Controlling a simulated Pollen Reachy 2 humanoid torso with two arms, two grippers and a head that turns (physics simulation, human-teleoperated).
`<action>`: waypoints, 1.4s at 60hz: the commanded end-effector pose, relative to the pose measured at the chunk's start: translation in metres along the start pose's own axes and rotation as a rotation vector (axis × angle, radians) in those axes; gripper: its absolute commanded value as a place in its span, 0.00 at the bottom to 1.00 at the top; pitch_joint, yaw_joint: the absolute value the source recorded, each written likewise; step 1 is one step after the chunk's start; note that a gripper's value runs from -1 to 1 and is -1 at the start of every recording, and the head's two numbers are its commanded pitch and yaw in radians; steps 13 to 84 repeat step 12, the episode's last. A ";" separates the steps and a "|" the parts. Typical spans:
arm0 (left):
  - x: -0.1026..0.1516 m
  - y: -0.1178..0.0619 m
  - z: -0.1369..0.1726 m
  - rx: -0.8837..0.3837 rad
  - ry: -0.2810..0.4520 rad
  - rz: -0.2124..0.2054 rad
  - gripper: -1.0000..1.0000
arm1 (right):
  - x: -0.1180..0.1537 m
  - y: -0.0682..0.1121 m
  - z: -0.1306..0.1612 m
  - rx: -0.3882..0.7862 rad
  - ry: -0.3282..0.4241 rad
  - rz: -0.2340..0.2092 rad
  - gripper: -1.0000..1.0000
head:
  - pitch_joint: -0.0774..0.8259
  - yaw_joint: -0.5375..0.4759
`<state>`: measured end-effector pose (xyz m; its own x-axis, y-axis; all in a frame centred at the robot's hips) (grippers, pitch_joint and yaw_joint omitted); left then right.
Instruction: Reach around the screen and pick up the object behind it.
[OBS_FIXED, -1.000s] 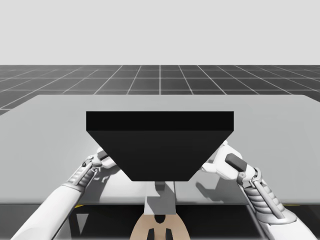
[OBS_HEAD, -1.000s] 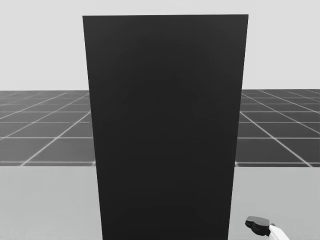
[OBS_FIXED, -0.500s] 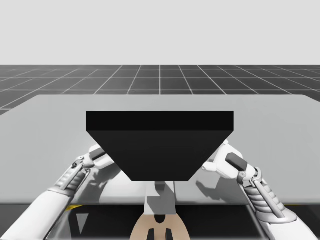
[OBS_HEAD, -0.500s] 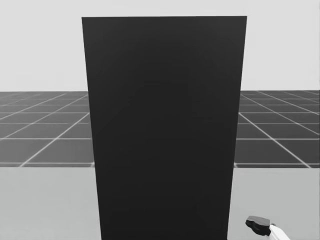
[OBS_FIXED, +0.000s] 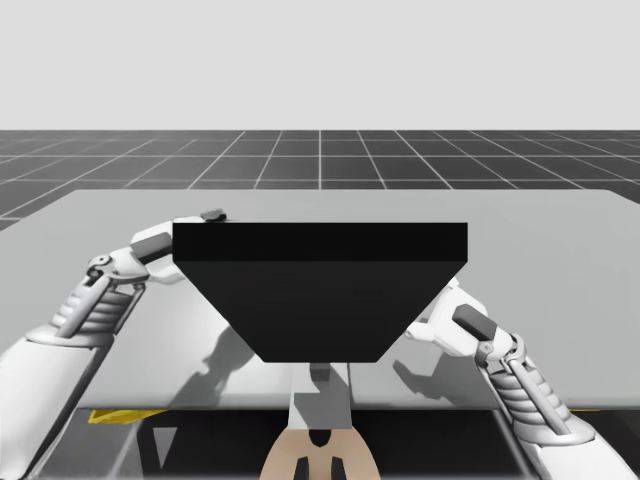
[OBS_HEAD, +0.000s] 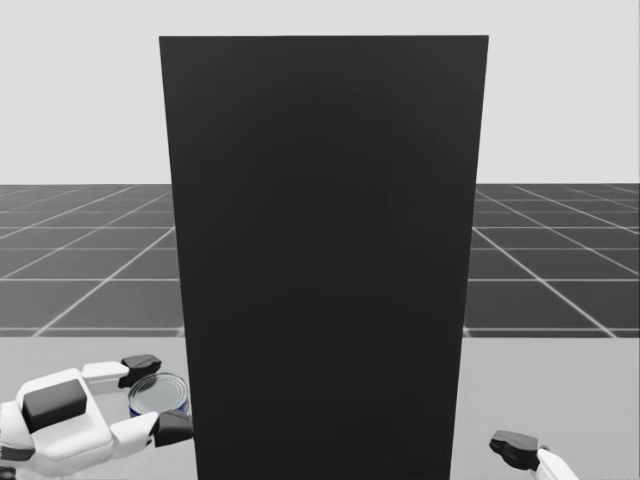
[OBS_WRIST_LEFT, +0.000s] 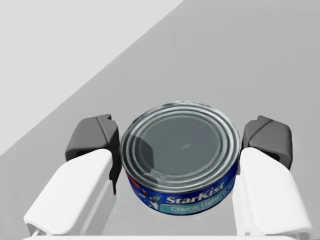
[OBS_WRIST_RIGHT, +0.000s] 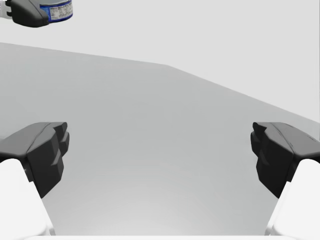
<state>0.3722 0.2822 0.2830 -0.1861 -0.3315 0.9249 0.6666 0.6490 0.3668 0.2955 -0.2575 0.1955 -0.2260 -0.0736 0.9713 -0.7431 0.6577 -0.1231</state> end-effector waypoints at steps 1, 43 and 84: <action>0.057 0.024 -0.004 0.033 -0.093 -0.078 1.00 | 0.000 0.000 0.000 -0.003 -0.002 0.001 0.00 | 0.19 0.54; 0.098 0.028 -0.004 0.050 -0.144 -0.144 1.00 | 0.001 -0.001 -0.001 -0.018 -0.007 0.005 0.00 | 0.19 0.54; 0.098 0.028 -0.004 0.050 -0.144 -0.144 1.00 | 0.001 -0.001 -0.001 -0.018 -0.007 0.005 0.00 | 0.19 0.54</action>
